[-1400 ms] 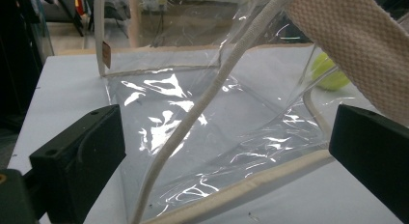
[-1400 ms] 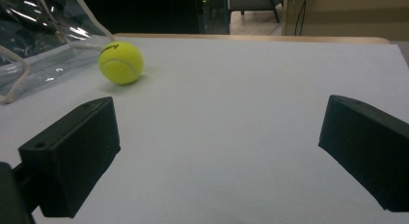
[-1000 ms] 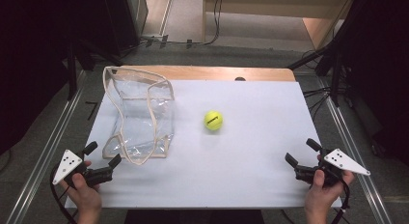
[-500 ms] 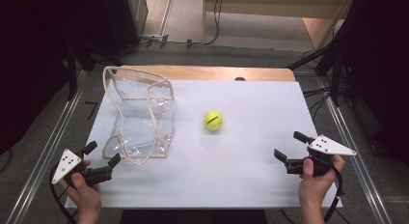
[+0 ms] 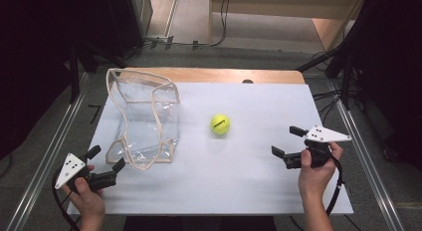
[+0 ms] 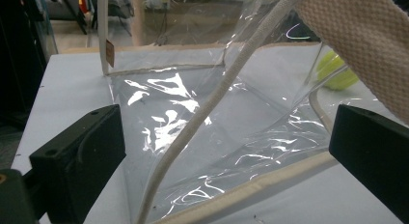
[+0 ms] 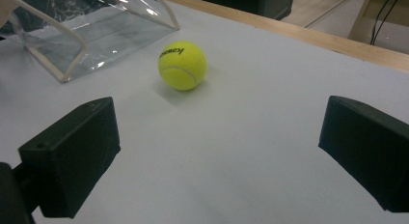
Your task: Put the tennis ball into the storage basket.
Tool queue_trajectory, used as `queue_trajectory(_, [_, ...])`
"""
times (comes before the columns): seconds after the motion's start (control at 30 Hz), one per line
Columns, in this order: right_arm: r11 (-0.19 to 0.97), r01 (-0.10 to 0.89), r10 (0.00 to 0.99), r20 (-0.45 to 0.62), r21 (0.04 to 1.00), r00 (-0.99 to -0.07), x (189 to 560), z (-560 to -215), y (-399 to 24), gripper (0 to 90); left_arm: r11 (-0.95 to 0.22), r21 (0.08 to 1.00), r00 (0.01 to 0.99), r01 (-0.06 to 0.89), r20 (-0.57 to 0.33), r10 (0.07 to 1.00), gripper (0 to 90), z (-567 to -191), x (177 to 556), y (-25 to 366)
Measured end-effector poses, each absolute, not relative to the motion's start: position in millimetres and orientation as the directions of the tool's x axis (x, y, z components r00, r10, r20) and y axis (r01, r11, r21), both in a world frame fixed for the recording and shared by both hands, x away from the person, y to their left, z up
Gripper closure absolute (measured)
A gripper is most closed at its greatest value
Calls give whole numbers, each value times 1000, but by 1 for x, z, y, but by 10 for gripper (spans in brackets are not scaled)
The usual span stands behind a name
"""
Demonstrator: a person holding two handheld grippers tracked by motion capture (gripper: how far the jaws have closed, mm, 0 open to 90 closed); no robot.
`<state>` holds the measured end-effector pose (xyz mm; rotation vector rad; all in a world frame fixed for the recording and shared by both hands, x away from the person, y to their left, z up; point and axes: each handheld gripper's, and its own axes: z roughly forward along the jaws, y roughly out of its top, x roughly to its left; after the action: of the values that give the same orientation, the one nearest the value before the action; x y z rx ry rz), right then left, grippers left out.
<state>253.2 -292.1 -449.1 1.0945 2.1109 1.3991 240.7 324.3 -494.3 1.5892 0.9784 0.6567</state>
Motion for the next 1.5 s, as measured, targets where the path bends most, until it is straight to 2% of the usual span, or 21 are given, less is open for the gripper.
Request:
queue_trajectory(0.6, [325, 403, 710, 61, 856, -702, 301, -425, -256, 0, -55, 967, 506, 247, -80, 859, 0, -494, 241, 325])
queue_trajectory(1.1, [356, 441, 653, 118, 824, -748, 335, -424, -225, 0, -54, 967, 506, 248, -82, 859, 0, -494, 241, 325])
queue_trajectory(1.17, [366, 440, 643, 119, 820, -757, 341, -423, -221, 68, -53, 967, 507, 248, -83, 858, 0, -494, 241, 325])
queue_trajectory(1.5, [403, 458, 616, 135, 792, -776, 357, -422, -203, 68, -47, 967, 505, 249, -89, 859, 0, -494, 241, 326])
